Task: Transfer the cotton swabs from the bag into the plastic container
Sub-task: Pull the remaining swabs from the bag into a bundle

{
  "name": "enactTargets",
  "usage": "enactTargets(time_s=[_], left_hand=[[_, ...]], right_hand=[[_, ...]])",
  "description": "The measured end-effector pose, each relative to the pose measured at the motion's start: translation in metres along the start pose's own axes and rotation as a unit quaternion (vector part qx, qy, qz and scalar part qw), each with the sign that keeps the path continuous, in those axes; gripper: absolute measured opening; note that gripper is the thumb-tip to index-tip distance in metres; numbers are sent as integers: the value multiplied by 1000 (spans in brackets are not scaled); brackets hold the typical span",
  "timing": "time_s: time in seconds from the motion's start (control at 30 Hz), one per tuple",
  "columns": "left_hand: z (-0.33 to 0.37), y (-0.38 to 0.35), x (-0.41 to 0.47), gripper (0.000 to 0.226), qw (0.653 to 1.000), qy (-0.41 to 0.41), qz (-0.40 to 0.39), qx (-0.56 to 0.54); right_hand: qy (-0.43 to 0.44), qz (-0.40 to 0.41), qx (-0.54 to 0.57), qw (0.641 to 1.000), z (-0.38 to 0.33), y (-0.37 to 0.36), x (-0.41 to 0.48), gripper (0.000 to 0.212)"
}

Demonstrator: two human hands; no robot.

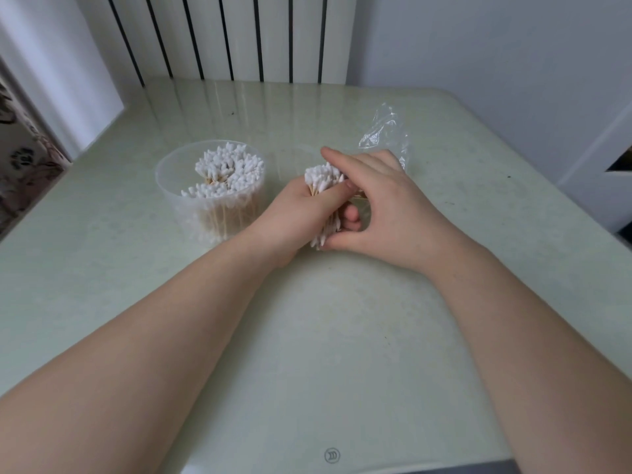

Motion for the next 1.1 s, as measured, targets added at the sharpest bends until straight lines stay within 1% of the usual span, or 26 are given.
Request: enactTargets(time_s=[0.07, 0.1, 0.2, 0.23, 0.27, 0.33, 0.37, 0.4, 0.43, 0.5, 0.53, 0.57, 0.67, 0.7, 0.73, 0.83, 0.87, 0.97, 1.0, 1.03, 1.1], left_hand=[[1, 0, 0, 17, 1000, 2, 2, -17], [2, 0, 0, 17, 1000, 4, 5, -24], [2, 1, 1, 19, 999, 8, 16, -28], [2, 1, 2, 19, 999, 8, 18, -28], [2, 2, 1, 19, 999, 8, 16, -30], [3, 2, 1, 17, 999, 7, 13, -38], [4, 2, 1, 16, 999, 7, 12, -41], [5, 2, 0, 17, 999, 7, 10, -43], [6, 1, -1, 18, 999, 6, 9, -44], [7, -1, -2, 20, 999, 5, 6, -50], [8, -3, -3, 19, 999, 5, 6, -53], [8, -4, -3, 17, 999, 6, 5, -53], [9, -4, -5, 19, 999, 15, 6, -40], [9, -4, -4, 19, 999, 18, 4, -37], [9, -4, -4, 18, 999, 23, 3, -37], [8, -5, -4, 12, 998, 30, 9, -47], [8, -4, -4, 13, 998, 30, 12, -45], [9, -5, -6, 15, 998, 43, 18, -41], [10, -6, -7, 15, 997, 51, 15, -48], [10, -7, -8, 15, 997, 58, 12, -57], [10, -10, -9, 13, 994, 66, 11, -83]], right_hand=[[19, 33, -5, 999, 0, 0, 1, 99], [23, 30, -8, 999, 0, 0, 0, 101], [7, -42, -30, 999, -1, -7, -1, 119], [4, -49, -42, 998, -3, -9, 0, 118], [7, -37, -50, 998, -5, -9, 1, 111], [26, 13, -60, 998, -8, -7, 4, 91], [31, 29, -60, 997, -8, -5, 5, 86], [33, 29, -55, 998, -7, -4, 5, 86], [31, 15, -47, 998, -6, -4, 4, 91], [15, -31, -30, 999, -6, -7, 1, 112], [5, -38, -17, 999, -6, -8, 0, 117], [3, -29, -7, 1000, -6, -8, 1, 116], [35, 35, -16, 999, -6, -5, 4, 93], [39, 42, -18, 998, -5, -4, 5, 91], [36, 35, -16, 999, -4, -2, 4, 94], [13, -29, -20, 999, -3, -5, 2, 113], [17, -33, -28, 999, -4, -6, 3, 112], [36, 14, -43, 998, -7, -5, 5, 90], [37, 23, -41, 998, -7, -4, 5, 87], [36, 21, -37, 998, -7, -3, 5, 88], [22, -11, -30, 999, -6, -2, 3, 104]])
Point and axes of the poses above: each hand's wrist, its own x-axis towards the middle knuckle, its own y-axis out of the back of the hand, z = x × y, the point moved 4 cm from there along x, towards the middle knuckle, and after that the axes turned 1 degree about z, right-handed, at the moved point
